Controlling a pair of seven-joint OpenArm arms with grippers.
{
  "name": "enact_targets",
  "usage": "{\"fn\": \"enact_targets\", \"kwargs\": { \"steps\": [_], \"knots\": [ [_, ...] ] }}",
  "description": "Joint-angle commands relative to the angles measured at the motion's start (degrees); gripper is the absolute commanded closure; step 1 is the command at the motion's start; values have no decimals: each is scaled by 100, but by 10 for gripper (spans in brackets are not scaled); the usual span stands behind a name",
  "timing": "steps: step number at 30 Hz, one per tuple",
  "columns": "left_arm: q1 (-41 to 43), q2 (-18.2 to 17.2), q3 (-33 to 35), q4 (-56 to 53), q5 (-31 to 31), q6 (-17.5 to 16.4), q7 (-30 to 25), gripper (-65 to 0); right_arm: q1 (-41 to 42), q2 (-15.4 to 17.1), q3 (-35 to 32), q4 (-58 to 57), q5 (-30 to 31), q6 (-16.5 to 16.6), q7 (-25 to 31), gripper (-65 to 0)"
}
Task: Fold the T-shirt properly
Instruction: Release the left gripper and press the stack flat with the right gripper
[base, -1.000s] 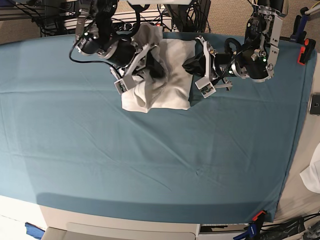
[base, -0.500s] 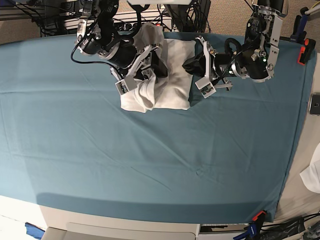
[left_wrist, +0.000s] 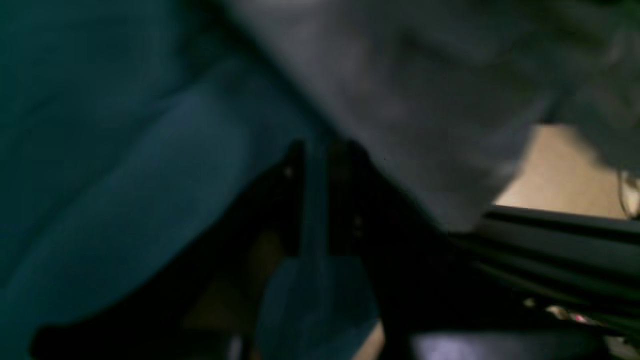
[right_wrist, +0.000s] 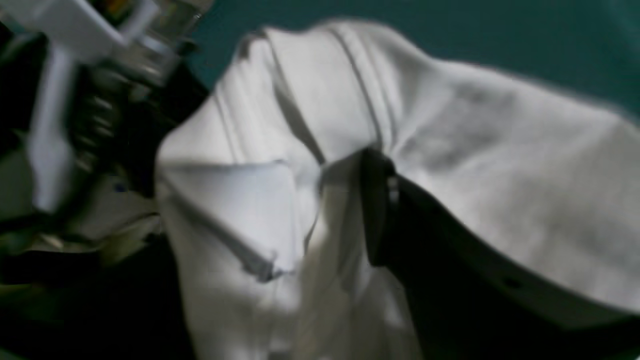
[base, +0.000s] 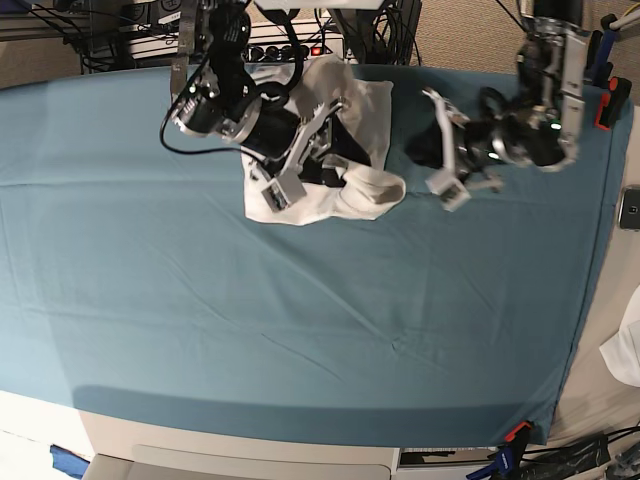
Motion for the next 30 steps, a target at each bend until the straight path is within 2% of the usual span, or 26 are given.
{"fn": "enact_targets", "kwargs": {
  "steps": [1,7,14,20,27,30],
  "knots": [
    [-44,-96,-177,105,-201,-20,-85,-95,129,-28,-20,101,20,37,225,-249],
    [-46,-240,-986,105,-514,-22,-90,-95,358,-28,-20,96,-625,-7,428,-249],
    [-44,-240,-1353,105,-614,-22,-87,-95,354,-28,-24,96,-660,17,435,-249],
    [-44,-238,-1353,105,-612,-22,-85,-95,339,-28,-190,96,-28,310,81,-249],
    [-35,-240,-1353,103,-610,-22,-83,-95,341,-31,-525,96,81,372,-48,-250],
    [-28,-240,-1353,103,-610,-22,-52,-95,341,-31,-522,96,334,428,-57,-250]
  ]
}}
